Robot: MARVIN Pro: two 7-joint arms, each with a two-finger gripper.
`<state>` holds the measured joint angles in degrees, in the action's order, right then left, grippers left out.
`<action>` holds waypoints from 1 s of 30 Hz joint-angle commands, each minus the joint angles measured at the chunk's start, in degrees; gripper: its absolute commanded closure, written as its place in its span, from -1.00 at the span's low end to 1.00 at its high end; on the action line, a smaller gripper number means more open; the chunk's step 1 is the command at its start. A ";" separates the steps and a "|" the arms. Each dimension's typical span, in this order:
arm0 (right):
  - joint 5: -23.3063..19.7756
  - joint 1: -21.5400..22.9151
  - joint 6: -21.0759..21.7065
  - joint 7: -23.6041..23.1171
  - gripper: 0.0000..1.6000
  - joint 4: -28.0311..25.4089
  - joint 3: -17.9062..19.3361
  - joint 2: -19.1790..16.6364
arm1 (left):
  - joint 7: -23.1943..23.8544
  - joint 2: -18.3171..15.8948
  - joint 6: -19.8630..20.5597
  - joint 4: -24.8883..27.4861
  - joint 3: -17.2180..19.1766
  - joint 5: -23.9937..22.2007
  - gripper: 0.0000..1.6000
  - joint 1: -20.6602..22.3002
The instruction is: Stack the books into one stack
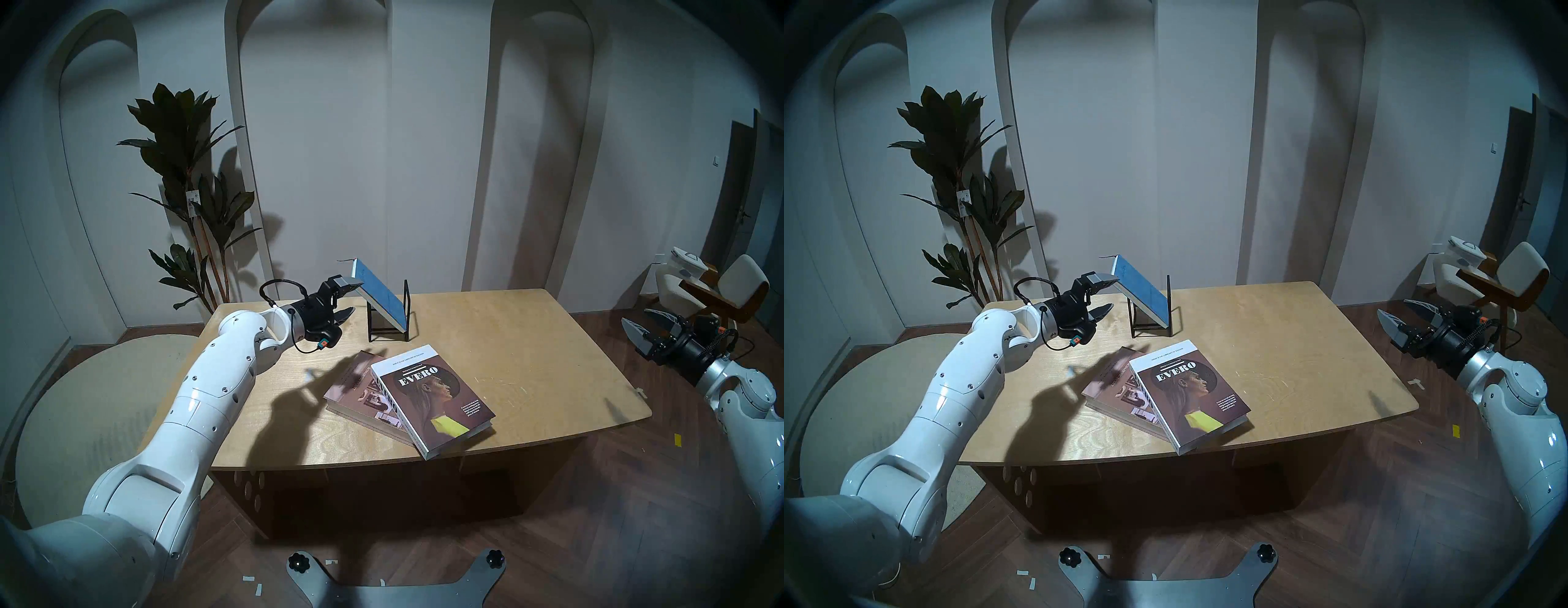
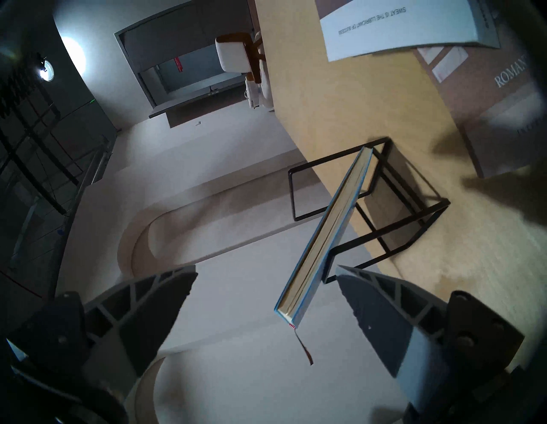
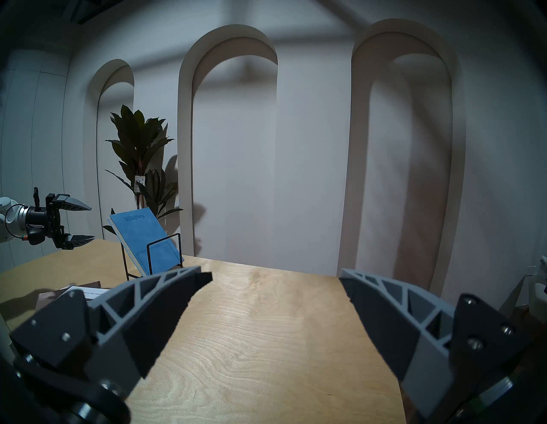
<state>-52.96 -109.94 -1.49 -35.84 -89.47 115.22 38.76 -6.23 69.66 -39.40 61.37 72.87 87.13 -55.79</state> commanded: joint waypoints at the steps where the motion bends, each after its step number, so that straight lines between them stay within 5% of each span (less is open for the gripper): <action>1: -0.05 0.35 -0.46 -0.12 -1.00 -0.49 0.61 -0.18 | -1.15 0.98 -1.65 -1.53 -0.75 0.39 -1.00 5.49; 19: -0.04 0.35 -0.48 -0.13 -1.00 -0.49 0.62 -0.17 | -2.14 4.45 -3.17 -4.64 -5.05 2.39 -1.00 8.67; 30: -0.02 0.33 -0.52 -0.14 -1.00 -0.51 0.65 -0.14 | -6.09 6.01 0.42 -9.78 -9.60 8.56 -1.00 10.43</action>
<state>-52.95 -109.92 -1.50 -35.86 -89.46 115.21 38.76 -9.48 73.98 -41.68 54.51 64.58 93.14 -48.88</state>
